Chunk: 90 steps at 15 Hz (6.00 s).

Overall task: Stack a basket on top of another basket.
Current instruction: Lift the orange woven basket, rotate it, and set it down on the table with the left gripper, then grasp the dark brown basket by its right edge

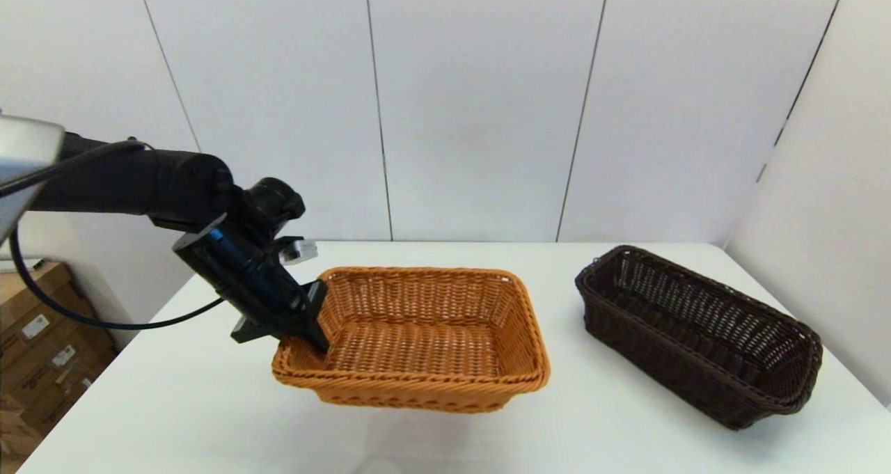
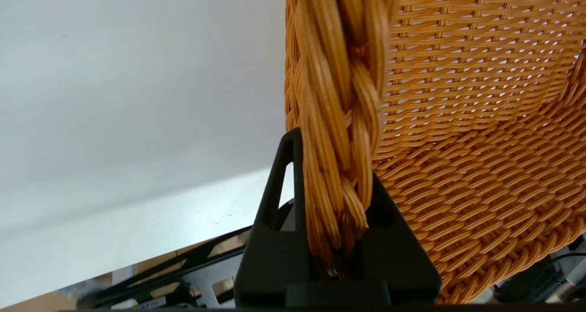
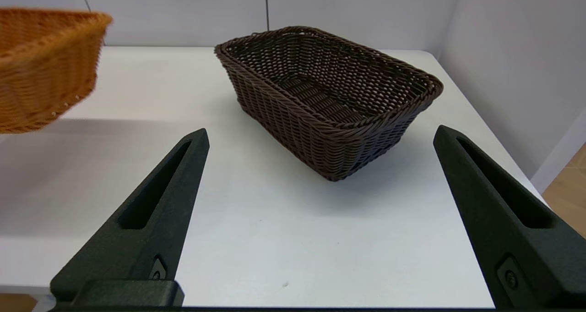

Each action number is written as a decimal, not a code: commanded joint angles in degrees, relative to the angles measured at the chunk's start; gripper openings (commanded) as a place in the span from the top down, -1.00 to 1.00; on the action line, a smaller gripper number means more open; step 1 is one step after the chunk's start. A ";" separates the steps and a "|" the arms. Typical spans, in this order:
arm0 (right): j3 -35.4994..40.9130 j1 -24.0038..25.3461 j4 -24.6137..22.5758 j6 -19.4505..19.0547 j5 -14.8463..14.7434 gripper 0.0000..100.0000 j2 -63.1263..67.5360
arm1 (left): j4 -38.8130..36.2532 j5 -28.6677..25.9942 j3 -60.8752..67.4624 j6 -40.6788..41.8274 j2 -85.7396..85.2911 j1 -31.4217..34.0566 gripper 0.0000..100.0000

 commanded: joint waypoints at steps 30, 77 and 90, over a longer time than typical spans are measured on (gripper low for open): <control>0.01 0.04 -0.01 0.00 0.02 -1.00 0.07 | -20.97 4.78 1.94 -10.47 11.30 -8.84 1.00; 0.01 0.13 -0.01 0.00 0.02 -1.00 -0.01 | 3.20 26.49 55.11 -0.37 -111.13 15.41 -1.00; 0.01 0.04 -0.01 0.00 0.02 -1.00 0.07 | -40.04 24.64 81.74 16.07 -117.37 15.15 -1.00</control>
